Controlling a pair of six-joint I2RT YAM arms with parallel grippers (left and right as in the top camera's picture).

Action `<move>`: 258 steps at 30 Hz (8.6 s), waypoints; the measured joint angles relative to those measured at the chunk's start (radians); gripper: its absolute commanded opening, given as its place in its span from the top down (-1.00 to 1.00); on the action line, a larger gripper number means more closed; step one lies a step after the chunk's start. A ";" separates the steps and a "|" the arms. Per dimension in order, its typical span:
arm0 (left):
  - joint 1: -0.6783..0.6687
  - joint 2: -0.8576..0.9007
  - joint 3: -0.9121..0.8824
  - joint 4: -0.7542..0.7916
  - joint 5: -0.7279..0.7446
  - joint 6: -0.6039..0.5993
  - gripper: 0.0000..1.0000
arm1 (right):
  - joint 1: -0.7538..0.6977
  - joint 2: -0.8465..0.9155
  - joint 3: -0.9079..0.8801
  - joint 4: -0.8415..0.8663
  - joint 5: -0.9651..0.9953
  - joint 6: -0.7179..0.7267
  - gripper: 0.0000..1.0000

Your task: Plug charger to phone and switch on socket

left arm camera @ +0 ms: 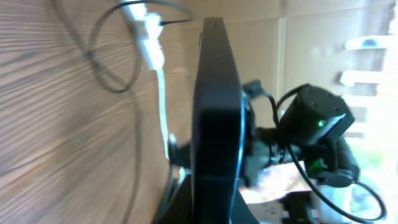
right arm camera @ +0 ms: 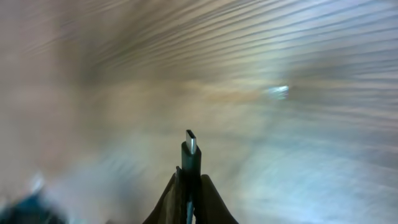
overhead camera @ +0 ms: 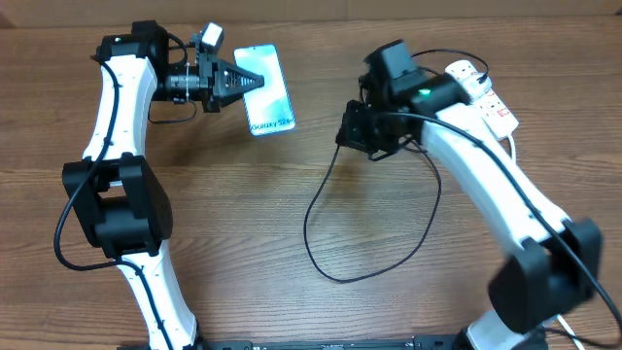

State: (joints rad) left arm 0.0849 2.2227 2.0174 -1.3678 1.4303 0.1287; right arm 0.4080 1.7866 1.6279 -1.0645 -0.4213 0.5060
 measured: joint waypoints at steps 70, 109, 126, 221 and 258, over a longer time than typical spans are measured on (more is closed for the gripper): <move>-0.040 0.000 0.000 0.006 0.089 -0.096 0.92 | 0.053 -0.002 -0.074 0.297 -0.603 -0.140 0.93; -0.040 0.000 0.000 0.006 0.089 -0.096 0.92 | 0.037 -0.001 -0.074 0.303 -0.595 -0.135 0.93; -0.040 0.000 0.000 0.006 0.089 -0.097 0.92 | 0.037 -0.001 -0.074 0.290 -0.595 -0.132 0.93; -0.066 0.000 0.000 0.003 0.089 -0.074 0.92 | 0.025 0.023 -0.080 0.278 -0.645 -0.113 0.93; -0.063 0.000 0.000 -0.008 0.089 -0.074 0.92 | 0.006 0.023 -0.080 0.252 -0.687 -0.145 0.93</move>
State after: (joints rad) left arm 0.0219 2.2227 2.0174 -1.3762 1.5196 0.0551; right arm 0.4137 1.8095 1.5478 -0.8124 -1.1080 0.3607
